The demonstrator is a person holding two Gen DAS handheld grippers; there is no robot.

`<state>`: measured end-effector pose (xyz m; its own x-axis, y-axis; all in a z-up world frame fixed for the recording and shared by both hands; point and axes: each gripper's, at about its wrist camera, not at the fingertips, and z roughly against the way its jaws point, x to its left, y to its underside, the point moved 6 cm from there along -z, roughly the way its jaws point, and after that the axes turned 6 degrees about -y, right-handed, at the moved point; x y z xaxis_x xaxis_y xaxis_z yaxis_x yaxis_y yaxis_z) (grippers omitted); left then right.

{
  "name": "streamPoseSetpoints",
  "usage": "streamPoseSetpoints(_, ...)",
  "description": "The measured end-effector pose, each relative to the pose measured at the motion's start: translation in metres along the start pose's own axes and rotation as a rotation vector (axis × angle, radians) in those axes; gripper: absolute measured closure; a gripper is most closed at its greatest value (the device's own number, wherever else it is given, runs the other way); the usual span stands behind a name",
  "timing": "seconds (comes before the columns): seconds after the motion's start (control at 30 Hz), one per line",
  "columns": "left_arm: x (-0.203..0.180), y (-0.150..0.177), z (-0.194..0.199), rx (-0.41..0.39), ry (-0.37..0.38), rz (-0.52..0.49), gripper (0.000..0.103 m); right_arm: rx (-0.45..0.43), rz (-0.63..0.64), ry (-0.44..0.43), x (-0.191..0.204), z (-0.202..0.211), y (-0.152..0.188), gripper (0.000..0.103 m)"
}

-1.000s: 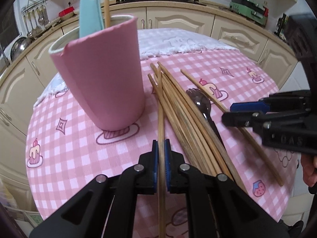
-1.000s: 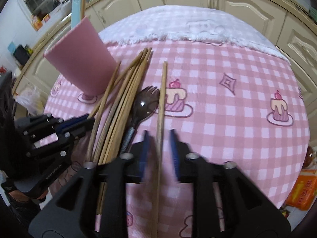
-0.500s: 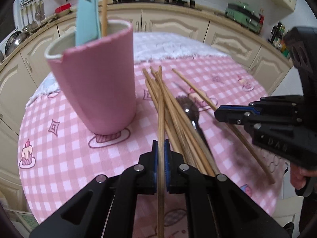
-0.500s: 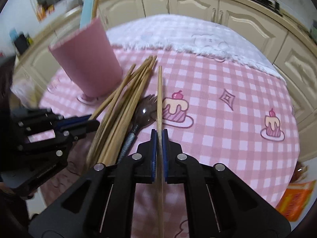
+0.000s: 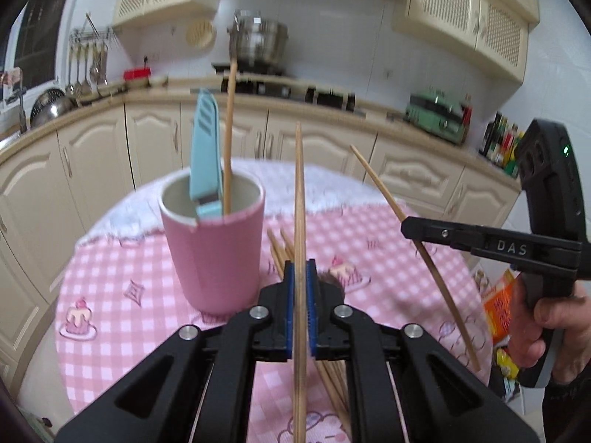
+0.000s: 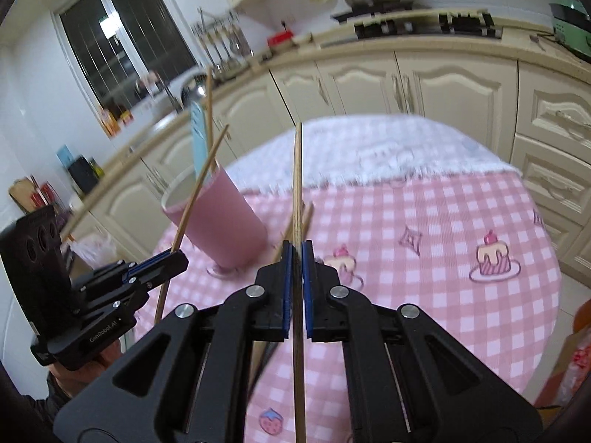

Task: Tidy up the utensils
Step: 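Lift the chopstick with the right gripper and drop it into the pink cup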

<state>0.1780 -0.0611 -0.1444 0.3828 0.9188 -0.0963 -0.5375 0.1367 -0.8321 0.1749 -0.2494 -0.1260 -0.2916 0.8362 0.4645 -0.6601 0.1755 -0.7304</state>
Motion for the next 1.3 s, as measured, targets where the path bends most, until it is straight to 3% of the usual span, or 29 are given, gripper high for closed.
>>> streamPoseSetpoints(0.33,0.025,-0.075,0.062,-0.263,0.0,0.071,0.097,-0.231,0.034,-0.094,0.049,0.015,-0.061,0.097)
streamPoseSetpoints(0.5,0.043,-0.118,0.069,-0.357,0.004,0.108,0.097,-0.337,0.062,-0.148,0.087,0.0,-0.11,0.097)
streamPoseSetpoints(0.67,0.056,-0.152,0.06,-0.446,0.02,0.151,0.097,-0.415,0.125,-0.141,0.119,-0.017,-0.145,0.097)
streamPoseSetpoints(0.93,0.07,-0.17,0.02,-0.491,0.001,0.176,0.097,-0.46,0.123,-0.11,0.117,-0.052,-0.162,0.097)
streamPoseSetpoints(1.3,0.08,-0.143,-0.022,-0.451,-0.047,0.177,0.097,-0.448,0.13,-0.074,0.105,-0.079,-0.142,0.097)
